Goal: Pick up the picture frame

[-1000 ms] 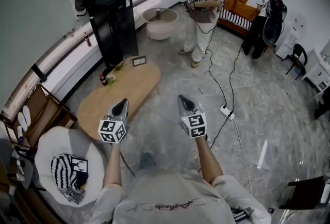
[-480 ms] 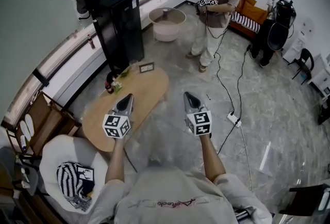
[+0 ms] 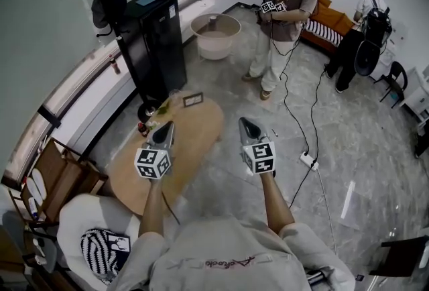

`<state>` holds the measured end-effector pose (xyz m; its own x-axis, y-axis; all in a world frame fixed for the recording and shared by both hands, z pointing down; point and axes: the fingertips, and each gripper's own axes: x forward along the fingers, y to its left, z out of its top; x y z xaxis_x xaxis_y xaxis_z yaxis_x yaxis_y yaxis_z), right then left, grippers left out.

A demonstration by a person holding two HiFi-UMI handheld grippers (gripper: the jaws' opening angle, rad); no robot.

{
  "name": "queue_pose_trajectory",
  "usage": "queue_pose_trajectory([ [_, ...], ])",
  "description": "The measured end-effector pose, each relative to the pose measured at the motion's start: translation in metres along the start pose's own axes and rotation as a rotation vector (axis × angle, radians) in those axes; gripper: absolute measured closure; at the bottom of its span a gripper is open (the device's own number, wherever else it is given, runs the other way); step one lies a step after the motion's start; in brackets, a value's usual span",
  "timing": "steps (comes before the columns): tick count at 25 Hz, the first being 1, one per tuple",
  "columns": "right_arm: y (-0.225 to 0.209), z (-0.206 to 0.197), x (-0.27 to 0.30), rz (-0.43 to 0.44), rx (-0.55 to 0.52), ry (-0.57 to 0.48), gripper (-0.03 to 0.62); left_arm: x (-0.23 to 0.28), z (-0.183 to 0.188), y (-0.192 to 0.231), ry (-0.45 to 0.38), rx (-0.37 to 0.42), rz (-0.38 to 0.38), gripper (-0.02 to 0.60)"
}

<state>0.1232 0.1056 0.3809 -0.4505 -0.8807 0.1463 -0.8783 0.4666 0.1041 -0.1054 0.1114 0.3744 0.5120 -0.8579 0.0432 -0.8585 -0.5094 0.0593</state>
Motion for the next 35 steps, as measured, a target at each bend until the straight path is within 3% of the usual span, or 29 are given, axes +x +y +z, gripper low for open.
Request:
queue_pose_trajectory([
  [10, 0.001, 0.002, 0.06, -0.021, -0.005, 0.007, 0.591, 0.036, -0.001, 0.053, 0.0, 0.0, -0.027, 0.581],
  [26, -0.003, -0.032, 0.088, -0.014, 0.015, 0.065, 0.591, 0.068, -0.027, 0.068, 0.044, -0.018, -0.046, 0.581],
  [35, -0.03, -0.035, 0.145, 0.004, 0.024, 0.059, 0.591, 0.118, -0.029, 0.095, 0.053, -0.014, -0.03, 0.581],
])
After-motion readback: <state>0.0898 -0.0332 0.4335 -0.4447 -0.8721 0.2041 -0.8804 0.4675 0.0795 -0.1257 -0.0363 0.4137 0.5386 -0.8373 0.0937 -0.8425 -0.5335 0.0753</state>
